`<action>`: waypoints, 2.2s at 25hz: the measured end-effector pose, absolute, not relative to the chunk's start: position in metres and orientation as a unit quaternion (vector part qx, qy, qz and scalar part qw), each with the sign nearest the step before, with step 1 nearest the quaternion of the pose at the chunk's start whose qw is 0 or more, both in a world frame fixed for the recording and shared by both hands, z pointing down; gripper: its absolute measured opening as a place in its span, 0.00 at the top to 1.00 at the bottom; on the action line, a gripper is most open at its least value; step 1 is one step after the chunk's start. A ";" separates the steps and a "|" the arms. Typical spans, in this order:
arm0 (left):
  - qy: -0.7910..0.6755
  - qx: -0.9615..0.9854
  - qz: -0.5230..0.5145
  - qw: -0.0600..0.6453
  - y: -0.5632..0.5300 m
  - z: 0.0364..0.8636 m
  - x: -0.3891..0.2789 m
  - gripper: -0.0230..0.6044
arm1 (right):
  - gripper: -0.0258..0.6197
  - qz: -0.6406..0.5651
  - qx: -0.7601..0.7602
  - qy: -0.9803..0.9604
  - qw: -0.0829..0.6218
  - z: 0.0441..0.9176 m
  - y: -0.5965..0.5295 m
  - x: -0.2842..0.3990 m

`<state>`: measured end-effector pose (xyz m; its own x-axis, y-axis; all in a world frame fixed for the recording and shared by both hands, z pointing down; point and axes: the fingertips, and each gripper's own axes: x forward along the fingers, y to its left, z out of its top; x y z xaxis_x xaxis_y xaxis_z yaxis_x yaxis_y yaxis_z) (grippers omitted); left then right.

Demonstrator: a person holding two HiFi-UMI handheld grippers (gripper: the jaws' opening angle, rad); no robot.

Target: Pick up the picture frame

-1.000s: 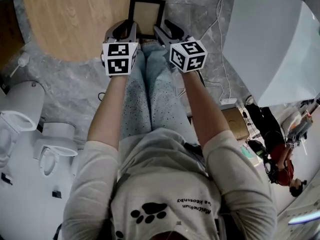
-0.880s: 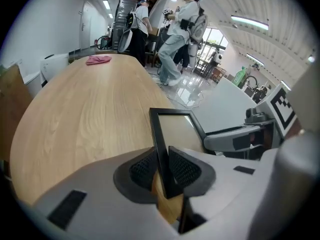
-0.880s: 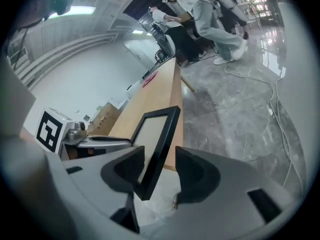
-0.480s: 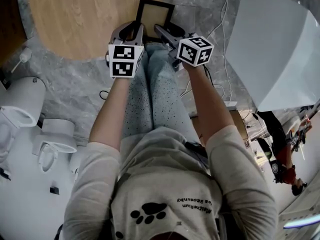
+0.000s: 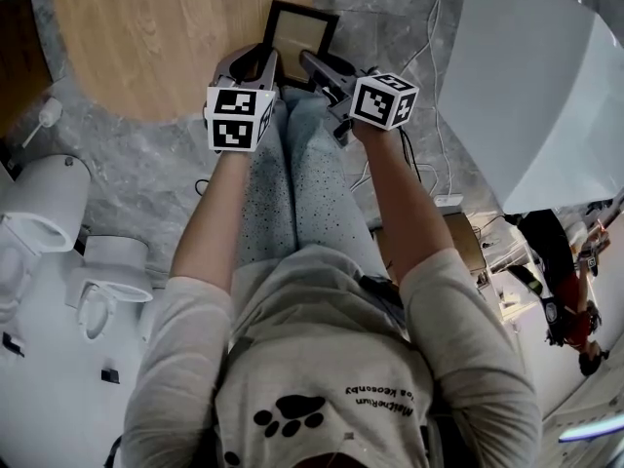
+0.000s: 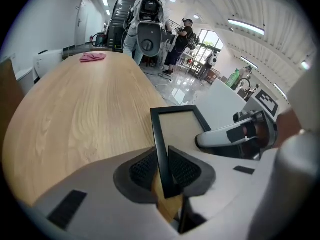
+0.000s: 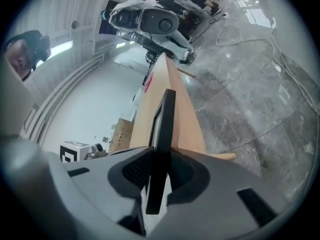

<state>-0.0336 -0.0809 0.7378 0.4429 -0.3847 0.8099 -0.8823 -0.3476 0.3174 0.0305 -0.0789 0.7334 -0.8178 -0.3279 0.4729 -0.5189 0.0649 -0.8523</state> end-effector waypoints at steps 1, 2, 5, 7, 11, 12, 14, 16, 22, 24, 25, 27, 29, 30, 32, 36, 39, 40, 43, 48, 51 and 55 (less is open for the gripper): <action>-0.419 0.755 0.321 0.390 -0.081 0.738 -0.033 0.84 | 0.84 0.625 0.295 -0.719 0.070 0.732 -0.079 0.031; -0.418 0.754 0.322 0.390 -0.081 0.737 -0.032 0.84 | 0.85 0.630 0.298 -0.714 0.065 0.730 -0.079 0.032; -0.418 0.755 0.321 0.389 -0.081 0.733 -0.032 0.84 | 0.87 0.631 0.306 -0.711 0.059 0.723 -0.080 0.031; -0.416 0.756 0.325 0.388 -0.080 0.732 -0.034 0.84 | 0.87 0.625 0.309 -0.714 0.062 0.718 -0.079 0.028; -0.417 0.756 0.325 0.387 -0.077 0.724 -0.037 0.84 | 0.88 0.612 0.313 -0.723 0.067 0.702 -0.077 0.021; -0.417 0.757 0.324 0.386 -0.077 0.721 -0.037 0.84 | 0.88 0.609 0.315 -0.725 0.067 0.699 -0.077 0.021; -0.417 0.758 0.322 0.384 -0.078 0.716 -0.037 0.84 | 0.89 0.602 0.321 -0.728 0.068 0.691 -0.078 0.020; -0.417 0.758 0.323 0.383 -0.078 0.709 -0.037 0.84 | 0.89 0.596 0.328 -0.730 0.068 0.684 -0.077 0.019; -0.418 0.759 0.320 0.383 -0.081 0.694 -0.041 0.84 | 0.89 0.577 0.341 -0.738 0.080 0.665 -0.079 0.013; -0.416 0.762 0.315 0.384 -0.082 0.689 -0.043 0.84 | 0.89 0.563 0.348 -0.744 0.094 0.659 -0.081 0.012; -0.416 0.763 0.312 0.383 -0.083 0.685 -0.044 0.84 | 0.90 0.557 0.352 -0.746 0.100 0.656 -0.082 0.012; -0.418 0.766 0.307 0.380 -0.084 0.676 -0.046 0.84 | 0.90 0.548 0.355 -0.750 0.106 0.650 -0.082 0.010; -0.420 0.768 0.303 0.376 -0.085 0.668 -0.048 0.84 | 0.90 0.538 0.356 -0.756 0.111 0.642 -0.082 0.009; -0.422 0.769 0.301 0.375 -0.087 0.663 -0.049 0.84 | 0.90 0.532 0.358 -0.759 0.114 0.638 -0.082 0.008; -0.426 0.771 0.293 0.370 -0.091 0.652 -0.051 0.87 | 0.90 0.515 0.366 -0.766 0.120 0.627 -0.086 0.008; -0.429 0.782 0.280 0.356 -0.096 0.624 -0.052 0.93 | 0.90 0.473 0.380 -0.784 0.132 0.599 -0.091 0.008; -0.430 0.788 0.264 0.354 -0.098 0.601 -0.049 0.95 | 0.90 0.441 0.391 -0.796 0.138 0.576 -0.097 0.011; -0.430 0.789 0.259 0.354 -0.097 0.594 -0.048 0.95 | 0.90 0.434 0.395 -0.798 0.139 0.569 -0.099 0.013; -0.433 0.792 0.251 0.350 -0.097 0.574 -0.049 0.95 | 0.90 0.418 0.410 -0.798 0.142 0.549 -0.106 0.015; -0.444 0.796 0.235 0.338 -0.098 0.539 -0.049 0.95 | 0.90 0.383 0.425 -0.806 0.154 0.515 -0.110 0.021; -0.450 0.798 0.227 0.331 -0.101 0.516 -0.049 0.95 | 0.90 0.355 0.436 -0.811 0.162 0.494 -0.111 0.026; -0.459 0.802 0.212 0.319 -0.108 0.485 -0.043 0.95 | 0.90 0.317 0.448 -0.820 0.162 0.462 -0.116 0.032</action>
<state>-0.0433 -0.1076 0.4854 0.4884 -0.6013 0.6324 -0.8713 -0.3749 0.3165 0.0322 -0.1164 0.4622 -0.5464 -0.6323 0.5492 -0.8373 0.3981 -0.3747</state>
